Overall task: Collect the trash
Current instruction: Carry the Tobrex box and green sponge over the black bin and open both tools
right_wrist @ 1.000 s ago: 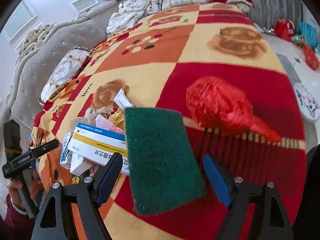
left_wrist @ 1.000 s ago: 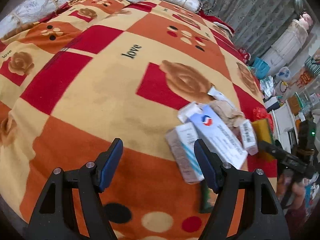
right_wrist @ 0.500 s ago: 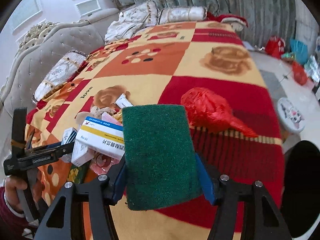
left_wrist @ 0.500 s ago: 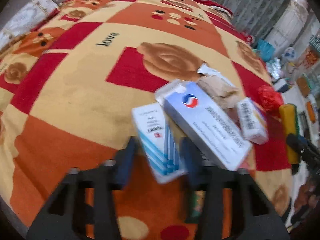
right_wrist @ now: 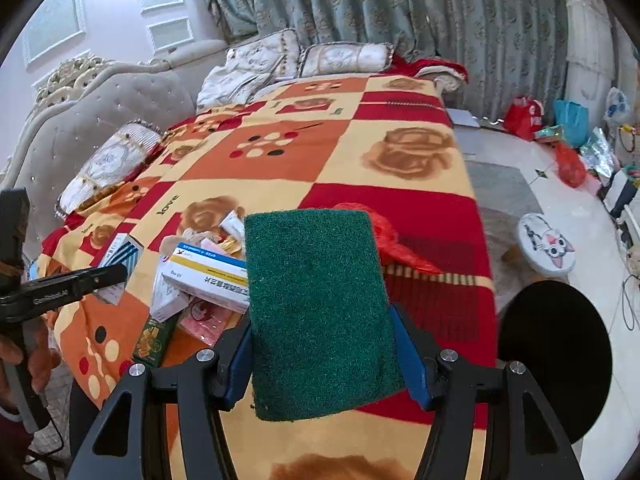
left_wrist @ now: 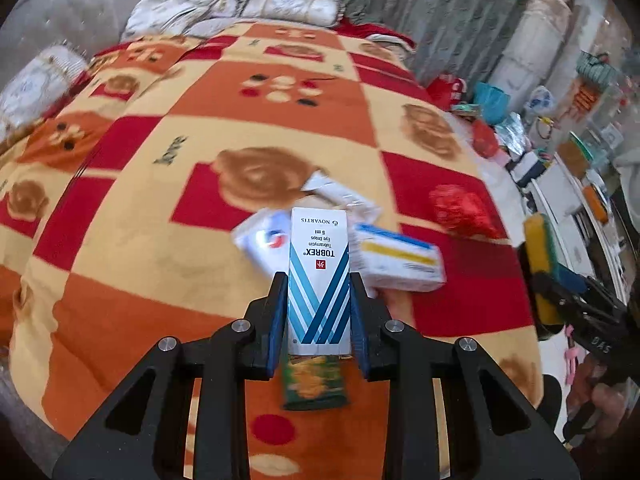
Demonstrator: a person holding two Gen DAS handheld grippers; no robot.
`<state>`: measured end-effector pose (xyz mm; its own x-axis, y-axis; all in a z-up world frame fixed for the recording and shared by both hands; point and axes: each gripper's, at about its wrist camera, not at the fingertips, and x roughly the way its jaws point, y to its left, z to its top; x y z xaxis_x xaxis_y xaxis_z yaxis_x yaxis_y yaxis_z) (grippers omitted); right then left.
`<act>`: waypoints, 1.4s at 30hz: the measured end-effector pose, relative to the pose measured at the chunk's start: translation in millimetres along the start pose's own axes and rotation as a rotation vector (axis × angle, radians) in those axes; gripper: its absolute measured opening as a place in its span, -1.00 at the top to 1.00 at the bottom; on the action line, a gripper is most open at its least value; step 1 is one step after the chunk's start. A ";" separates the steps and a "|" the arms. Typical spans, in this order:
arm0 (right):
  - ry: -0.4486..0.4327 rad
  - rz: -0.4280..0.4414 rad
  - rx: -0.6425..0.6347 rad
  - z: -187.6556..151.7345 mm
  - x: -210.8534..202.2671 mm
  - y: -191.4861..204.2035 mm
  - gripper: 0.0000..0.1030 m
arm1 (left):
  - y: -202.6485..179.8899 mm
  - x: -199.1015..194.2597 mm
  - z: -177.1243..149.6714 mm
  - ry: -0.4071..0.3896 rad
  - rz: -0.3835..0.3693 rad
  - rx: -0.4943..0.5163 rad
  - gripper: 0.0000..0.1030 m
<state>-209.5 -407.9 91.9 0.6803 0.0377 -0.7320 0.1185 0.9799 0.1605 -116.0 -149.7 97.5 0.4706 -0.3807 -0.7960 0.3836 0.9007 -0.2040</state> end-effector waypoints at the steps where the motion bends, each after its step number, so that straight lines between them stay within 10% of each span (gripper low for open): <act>1: -0.003 -0.004 0.003 -0.8 -2.8 -2.4 -0.16 | -8.4 -1.3 1.3 -0.005 -0.005 0.015 0.48; 42: -0.005 -0.256 0.299 -50.9 -61.1 -185.4 -0.17 | -260.6 58.9 5.5 0.058 -0.220 0.310 0.48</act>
<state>-309.8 -582.0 73.2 0.6051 -0.2025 -0.7700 0.4899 0.8570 0.1596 -183.9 -408.0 106.9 0.3080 -0.5370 -0.7853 0.6966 0.6895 -0.1983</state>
